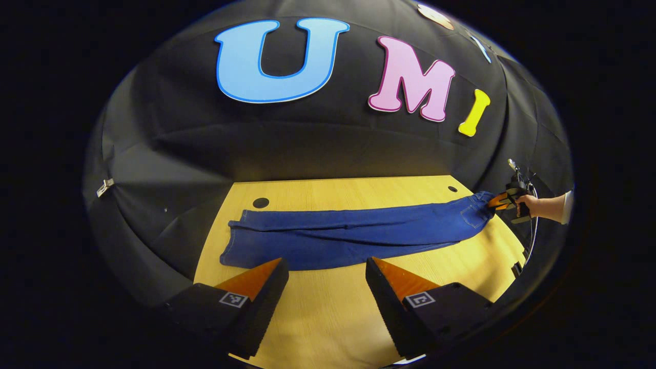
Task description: Grasp the waist and the cuffs of the jeans and fold them to make the two legs overlap; first hold the waist and fold one-third of the jeans toward the cuffs, then hold the cuffs and fold the remaining one-third in the same direction to finish folding.
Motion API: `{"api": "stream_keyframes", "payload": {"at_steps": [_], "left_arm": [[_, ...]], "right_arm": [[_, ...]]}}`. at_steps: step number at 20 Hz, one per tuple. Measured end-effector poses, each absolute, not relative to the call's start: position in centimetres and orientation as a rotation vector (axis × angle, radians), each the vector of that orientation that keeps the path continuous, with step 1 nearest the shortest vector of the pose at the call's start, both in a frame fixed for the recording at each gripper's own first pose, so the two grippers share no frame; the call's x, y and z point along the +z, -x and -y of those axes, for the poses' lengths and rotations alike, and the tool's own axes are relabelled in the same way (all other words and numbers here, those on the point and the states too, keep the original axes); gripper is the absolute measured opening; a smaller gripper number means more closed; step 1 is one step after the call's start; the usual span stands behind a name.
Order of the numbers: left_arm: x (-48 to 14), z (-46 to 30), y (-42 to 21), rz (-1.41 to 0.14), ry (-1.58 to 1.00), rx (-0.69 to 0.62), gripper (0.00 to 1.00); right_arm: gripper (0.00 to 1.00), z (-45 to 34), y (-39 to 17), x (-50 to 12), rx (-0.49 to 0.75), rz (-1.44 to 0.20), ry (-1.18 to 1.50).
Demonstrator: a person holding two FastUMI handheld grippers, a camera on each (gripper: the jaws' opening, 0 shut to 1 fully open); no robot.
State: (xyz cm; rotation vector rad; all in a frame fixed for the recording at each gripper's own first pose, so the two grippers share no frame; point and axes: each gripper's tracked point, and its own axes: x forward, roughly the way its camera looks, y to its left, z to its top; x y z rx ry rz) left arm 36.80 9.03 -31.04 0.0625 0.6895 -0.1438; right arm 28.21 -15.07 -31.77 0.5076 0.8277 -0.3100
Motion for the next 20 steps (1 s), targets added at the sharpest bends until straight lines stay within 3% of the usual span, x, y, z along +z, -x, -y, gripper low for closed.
{"api": "stream_keyframes", "payload": {"at_steps": [7, 12, 15, 20], "left_arm": [[-29.6, -10.5, -33.7, -0.679, -0.076, -0.121, 0.95], [-29.3, -11.6, -31.4, -0.672, -0.028, -0.084, 0.96], [-29.3, -12.4, -29.7, -0.674, -0.001, -0.056, 0.95], [-30.0, -14.0, -27.2, -0.696, 0.032, -0.009, 0.95]], "right_arm": [[0.05, 7.2, -31.1, -20.4, -0.043, -0.639, -0.438], [0.05, -7.1, -34.4, -15.3, 0.17, -0.574, -0.388], [0.05, -16.4, -34.1, -17.7, 0.28, -0.617, -0.364], [0.05, -25.5, -29.5, -29.3, 0.414, -0.838, -0.256]]}}
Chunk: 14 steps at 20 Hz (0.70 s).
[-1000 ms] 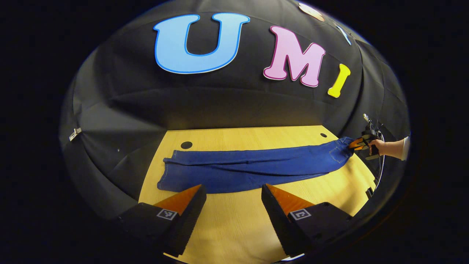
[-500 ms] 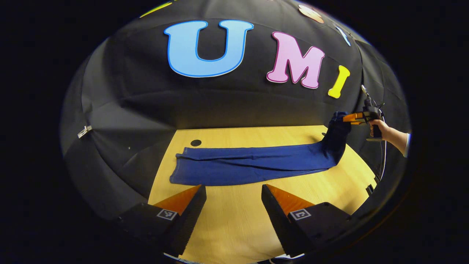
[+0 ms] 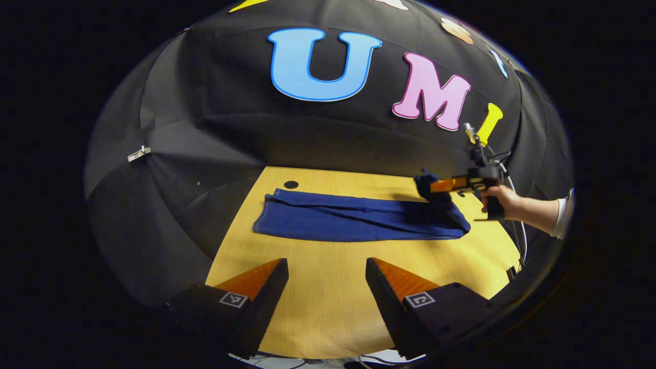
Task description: Grasp the waist and the cuffs of the jeans and fold them to make the two legs overlap; first hold the waist and fold one-third of the jeans toward the cuffs, then hold the cuffs and fold the remaining one-third in the same direction to finish folding.
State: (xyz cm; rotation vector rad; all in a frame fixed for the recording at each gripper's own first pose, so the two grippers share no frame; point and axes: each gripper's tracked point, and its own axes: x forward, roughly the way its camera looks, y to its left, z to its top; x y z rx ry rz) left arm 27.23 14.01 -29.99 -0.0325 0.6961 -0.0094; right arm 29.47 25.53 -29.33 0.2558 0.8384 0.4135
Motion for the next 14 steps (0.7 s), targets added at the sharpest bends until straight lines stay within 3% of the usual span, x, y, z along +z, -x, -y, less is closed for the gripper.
{"api": "stream_keyframes", "payload": {"at_steps": [5, 6, 11, 12, 14], "left_arm": [[-31.0, -15.2, -27.0, -0.717, 0.105, 0.015, 0.95], [-31.1, -15.2, -27.5, -0.719, 0.125, 0.011, 0.95], [-32.0, -15.0, -31.6, -0.748, 0.246, -0.026, 0.97], [-32.2, -15.2, -32.6, -0.752, 0.264, -0.03, 0.92], [-32.5, -15.5, -34.3, -0.766, 0.294, -0.03, 0.97]], "right_arm": [[0.05, -27.2, -25.3, -35.4, 0.452, -1.034, -0.21], [0.14, -27.6, -25.1, -34.7, 0.459, -1.039, -0.241], [0.96, -29.3, -24.7, -32.4, 0.531, -1.061, -0.389], [0.97, -29.0, -24.7, -31.6, 0.544, -1.049, -0.388], [0.98, -28.7, -24.8, -29.2, 0.586, -1.013, -0.415]]}}
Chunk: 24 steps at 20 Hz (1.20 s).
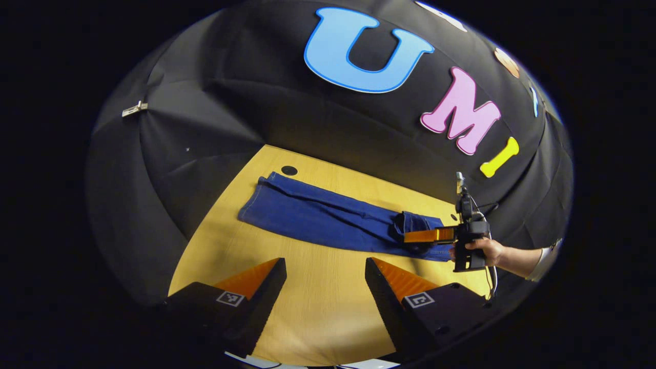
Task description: Grasp the waist and the cuffs of the jeans and fold them to make the two legs overlap; first hold the waist and fold one-third of the jeans toward the cuffs, then hold the cuffs and fold the remaining one-third in the same direction to finish folding.
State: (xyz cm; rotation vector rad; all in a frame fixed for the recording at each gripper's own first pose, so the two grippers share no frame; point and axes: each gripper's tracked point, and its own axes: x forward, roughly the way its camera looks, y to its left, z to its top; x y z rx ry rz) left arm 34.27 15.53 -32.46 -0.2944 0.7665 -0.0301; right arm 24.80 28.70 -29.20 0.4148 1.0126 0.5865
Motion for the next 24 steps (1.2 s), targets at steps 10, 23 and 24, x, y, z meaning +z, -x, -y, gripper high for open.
{"api": "stream_keyframes", "payload": {"at_steps": [10, 23, 24], "left_arm": [[-38.4, -24.6, -47.0, -1.0, 0.328, 0.113, 0.97], [-50.3, -30.2, -49.6, -1.366, 0.086, 0.182, 0.92], [-50.3, -29.9, -49.6, -1.402, 0.036, 0.164, 0.94]], "right_arm": [[0.98, -20.0, -23.7, -20.5, 0.576, -0.852, -0.468], [0.98, -11.0, -21.3, -23.2, 0.396, -0.909, -0.534], [0.98, -11.2, -21.3, -23.2, 0.4, -0.916, -0.551]]}}
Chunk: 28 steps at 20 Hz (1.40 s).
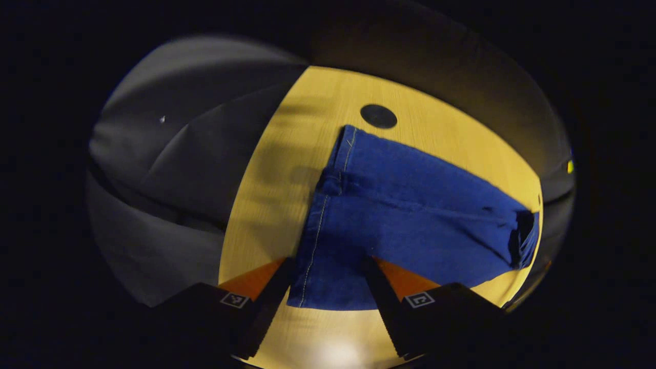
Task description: Grasp the waist and the cuffs of the jeans and fold them to make the two legs overlap; first hold the waist and fold one-third of the jeans toward the cuffs, then hold the cuffs and fold the remaining one-third in the same direction to finish folding.
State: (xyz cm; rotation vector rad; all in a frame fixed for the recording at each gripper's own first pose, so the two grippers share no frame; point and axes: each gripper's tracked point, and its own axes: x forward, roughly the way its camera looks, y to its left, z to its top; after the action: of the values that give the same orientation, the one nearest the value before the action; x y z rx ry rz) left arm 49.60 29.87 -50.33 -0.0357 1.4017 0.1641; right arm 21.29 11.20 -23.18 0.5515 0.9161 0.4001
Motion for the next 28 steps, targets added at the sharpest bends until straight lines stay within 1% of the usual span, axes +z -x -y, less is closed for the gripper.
{"api": "stream_keyframes", "payload": {"at_steps": [1, 2, 3, 4, 6, 7, 9, 10, 11, 13, 15, 19, 23, 25, 28], "left_arm": [[-50.4, -30.0, -49.8, -1.396, 0.0, 0.148, 0.96], [-50.3, -30.1, -49.7, -1.391, -0.002, 0.139, 0.93], [-50.2, -29.9, -49.9, -1.374, 0.02, 0.157, 0.96], [-50.1, -29.9, -50.1, -1.346, 0.036, 0.174, 0.95], [-50.4, -29.5, -50.6, -1.319, 0.036, 0.136, 0.93], [-50.4, -28.7, -50.7, -1.294, 0.052, 0.13, 0.68], [-50.4, -28.4, -50.9, -1.272, 0.076, 0.161, 0.19], [-50.1, -28.2, -50.7, -1.283, 0.069, 0.176, 0.12], [-49.8, -28.4, -50.9, -1.282, 0.044, 0.179, 0.07], [-48.4, -27.9, -51.5, -1.258, 0.004, 0.175, 0.06], [-45.3, -26.2, -52.7, -1.196, 0.017, 0.128, 0.06], [-37.8, -20.5, -54.2, -1.082, 0.084, -0.008, 0.06], [-29.9, -13.1, -55.2, -0.972, 0.082, -0.168, 0.06], [-27.7, -8.8, -55.5, -0.928, 0.039, -0.258, 0.06], [-25.8, 0.0, -56.2, -0.885, 0.009, -0.381, 0.06]], "right_arm": [[0.98, -11.5, -21.4, -23.2, 0.404, -0.92, -0.562], [0.98, -11.7, -21.3, -23.3, 0.406, -0.922, -0.564], [0.98, -11.8, -21.2, -23.2, 0.405, -0.922, -0.559], [0.98, -11.5, -21.2, -23.1, 0.404, -0.92, -0.553], [0.98, -11.0, -21.1, -22.8, 0.402, -0.906, -0.54], [0.98, -10.7, -21.1, -22.7, 0.402, -0.903, -0.538], [0.98, -10.3, -21.2, -22.4, 0.4, -0.895, -0.536], [0.98, -10.3, -21.2, -22.4, 0.398, -0.891, -0.536], [0.98, -10.2, -21.3, -22.2, 0.394, -0.889, -0.539], [0.98, -10.0, -21.5, -22.0, 0.389, -0.875, -0.543], [0.98, -9.9, -21.6, -21.6, 0.384, -0.864, -0.551], [0.98, -10.0, -21.9, -19.9, 0.375, -0.826, -0.594], [0.98, -9.4, -21.6, -17.4, 0.365, -0.767, -0.622], [0.98, -8.7, -21.3, -16.1, 0.36, -0.733, -0.62], [0.98, -7.0, -20.2, -14.2, 0.35, -0.686, -0.606]]}}
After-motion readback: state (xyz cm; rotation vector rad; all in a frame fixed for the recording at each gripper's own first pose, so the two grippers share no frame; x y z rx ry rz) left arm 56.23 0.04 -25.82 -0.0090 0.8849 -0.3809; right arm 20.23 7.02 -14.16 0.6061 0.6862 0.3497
